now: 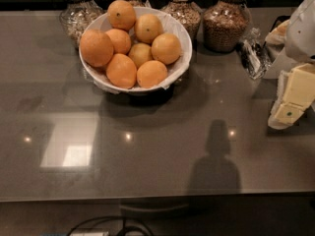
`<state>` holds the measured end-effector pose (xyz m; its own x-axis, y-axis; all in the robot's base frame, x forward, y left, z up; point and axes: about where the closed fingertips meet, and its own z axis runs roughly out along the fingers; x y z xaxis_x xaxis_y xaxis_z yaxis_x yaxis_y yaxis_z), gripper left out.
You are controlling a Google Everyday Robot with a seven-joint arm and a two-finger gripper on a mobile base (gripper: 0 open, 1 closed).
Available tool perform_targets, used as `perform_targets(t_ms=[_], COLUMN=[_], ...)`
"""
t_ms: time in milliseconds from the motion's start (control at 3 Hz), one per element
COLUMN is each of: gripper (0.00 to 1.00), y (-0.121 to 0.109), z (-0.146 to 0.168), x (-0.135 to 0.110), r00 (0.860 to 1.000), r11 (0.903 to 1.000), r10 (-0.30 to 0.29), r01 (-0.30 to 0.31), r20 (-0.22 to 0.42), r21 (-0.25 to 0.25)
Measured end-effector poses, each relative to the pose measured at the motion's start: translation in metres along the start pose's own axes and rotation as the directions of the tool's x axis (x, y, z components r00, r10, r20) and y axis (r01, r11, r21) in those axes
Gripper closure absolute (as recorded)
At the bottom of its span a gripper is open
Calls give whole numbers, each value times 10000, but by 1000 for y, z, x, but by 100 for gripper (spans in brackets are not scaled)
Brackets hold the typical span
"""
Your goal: Pick orange from white bowl
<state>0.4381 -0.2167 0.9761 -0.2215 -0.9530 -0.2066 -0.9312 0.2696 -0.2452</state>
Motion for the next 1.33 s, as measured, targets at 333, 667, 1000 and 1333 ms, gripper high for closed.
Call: perform_targets(t_ms=[333, 667, 1000, 1333], gripper=[0, 0, 0, 0], y=[0, -2, -13, -29], z=[0, 6, 31, 37], x=[0, -13, -61, -114], r00=[10000, 9997, 9923, 9674], r11=[10000, 9999, 9990, 9958], r10=[-1, -139, -436, -912], r01=[1, 139, 443, 900], r20=[1, 221, 1159, 2361], r21=[1, 32, -34, 160])
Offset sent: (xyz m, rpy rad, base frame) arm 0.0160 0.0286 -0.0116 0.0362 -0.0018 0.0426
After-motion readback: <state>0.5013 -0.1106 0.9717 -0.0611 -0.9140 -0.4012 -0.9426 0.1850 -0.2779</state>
